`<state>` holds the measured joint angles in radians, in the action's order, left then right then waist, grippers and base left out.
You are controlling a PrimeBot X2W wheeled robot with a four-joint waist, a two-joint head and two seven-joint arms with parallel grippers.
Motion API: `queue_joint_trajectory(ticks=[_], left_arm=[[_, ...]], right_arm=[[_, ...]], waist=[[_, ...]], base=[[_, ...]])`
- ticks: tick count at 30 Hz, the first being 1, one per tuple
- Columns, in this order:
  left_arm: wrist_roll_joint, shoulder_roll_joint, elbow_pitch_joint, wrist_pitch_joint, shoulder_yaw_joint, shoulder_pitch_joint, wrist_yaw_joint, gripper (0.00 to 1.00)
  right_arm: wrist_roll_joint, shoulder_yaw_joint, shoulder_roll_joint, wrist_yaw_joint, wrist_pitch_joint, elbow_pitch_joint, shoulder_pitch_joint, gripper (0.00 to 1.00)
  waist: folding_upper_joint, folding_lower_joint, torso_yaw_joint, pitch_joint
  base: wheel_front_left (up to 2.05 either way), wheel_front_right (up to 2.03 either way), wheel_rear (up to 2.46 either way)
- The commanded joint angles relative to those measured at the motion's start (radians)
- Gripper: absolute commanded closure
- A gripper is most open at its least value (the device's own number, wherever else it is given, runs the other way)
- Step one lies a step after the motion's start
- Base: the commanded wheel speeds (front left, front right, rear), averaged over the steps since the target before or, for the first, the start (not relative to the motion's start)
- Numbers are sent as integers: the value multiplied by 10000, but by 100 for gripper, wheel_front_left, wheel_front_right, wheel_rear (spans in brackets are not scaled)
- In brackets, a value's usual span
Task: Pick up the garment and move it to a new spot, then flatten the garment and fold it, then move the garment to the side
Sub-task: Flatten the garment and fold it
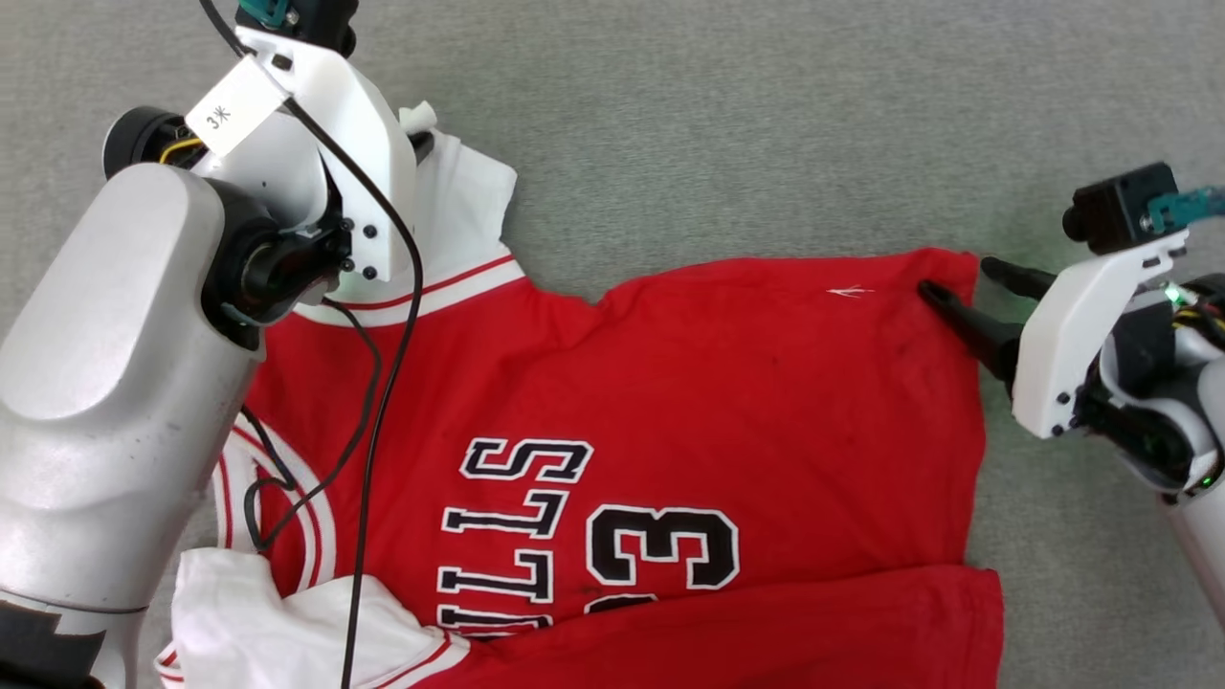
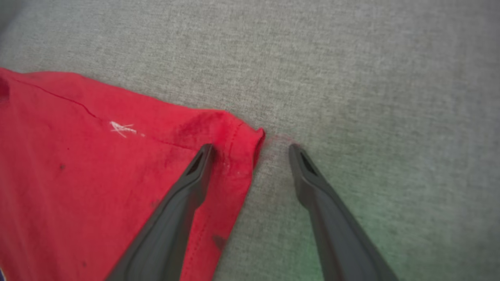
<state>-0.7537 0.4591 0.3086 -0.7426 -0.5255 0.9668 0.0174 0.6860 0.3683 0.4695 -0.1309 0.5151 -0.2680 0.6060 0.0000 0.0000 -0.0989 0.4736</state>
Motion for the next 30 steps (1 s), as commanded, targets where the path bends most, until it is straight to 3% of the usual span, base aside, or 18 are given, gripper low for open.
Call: queue_joint_trajectory(ticks=[1, 4, 5, 7, 12, 21, 30], left_arm=[[21, -56, -114, 157, 19, 71, 39, 100], [44, -74, -239, 353, 23, -61, 53, 100], [31, -82, -273, 432, 41, -109, 53, 100], [48, -66, -315, 541, 31, -215, 72, 100], [-39, -48, -367, 868, 75, -400, 172, 100], [-248, 329, -533, 1765, 429, -1442, 216, 100], [-919, 957, -1777, 3091, 1315, -4652, -493, 100]], right_arm=[[130, 332, 51, 4, 432, -211, 76, 0], [449, 894, 103, -11, 1431, -606, 83, 0], [555, 1073, 78, -11, 1730, -728, 52, 51], [698, 1273, 54, -13, 2057, -876, 76, 100], [949, 1219, 237, -8, 2132, -927, 492, 100], [579, 373, 513, 6, 1020, -59, 373, 100], [34, -289, 182, 6, 470, 834, -1892, 100]], waist=[[0, 0, 164, 59], [0, 0, 316, 101], [0, 0, 356, 111], [0, 0, 422, 117], [0, 0, 543, 5], [0, 0, 490, -941], [0, 0, 503, -2370]], base=[[0, 0, 0], [0, 0, 0], [0, 0, 0], [0, 0, 0], [0, 0, 0], [0, 0, 0], [0, 0, 0]])
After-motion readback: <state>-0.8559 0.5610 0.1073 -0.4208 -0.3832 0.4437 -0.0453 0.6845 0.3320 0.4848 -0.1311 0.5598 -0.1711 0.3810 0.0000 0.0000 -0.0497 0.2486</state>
